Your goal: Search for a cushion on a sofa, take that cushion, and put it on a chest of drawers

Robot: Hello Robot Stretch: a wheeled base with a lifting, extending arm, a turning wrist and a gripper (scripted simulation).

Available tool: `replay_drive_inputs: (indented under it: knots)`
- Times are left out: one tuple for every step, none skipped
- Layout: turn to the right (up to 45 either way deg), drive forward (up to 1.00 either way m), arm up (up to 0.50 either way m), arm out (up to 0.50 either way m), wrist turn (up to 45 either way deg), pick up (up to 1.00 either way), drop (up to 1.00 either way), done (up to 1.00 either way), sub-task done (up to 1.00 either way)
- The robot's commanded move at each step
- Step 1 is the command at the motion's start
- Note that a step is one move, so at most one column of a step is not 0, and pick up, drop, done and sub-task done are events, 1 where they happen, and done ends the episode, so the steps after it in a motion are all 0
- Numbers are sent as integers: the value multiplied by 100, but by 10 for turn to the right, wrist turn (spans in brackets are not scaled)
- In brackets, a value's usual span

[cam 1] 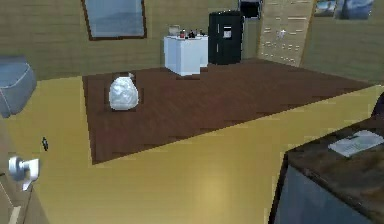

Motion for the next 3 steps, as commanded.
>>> replay_drive_inputs:
  knots:
    - [0,90,0,0,0,0,0,0,0]
    - [390,0,0,0,0,0,0,0,0]
    - [0,95,0,0,0,0,0,0,0]
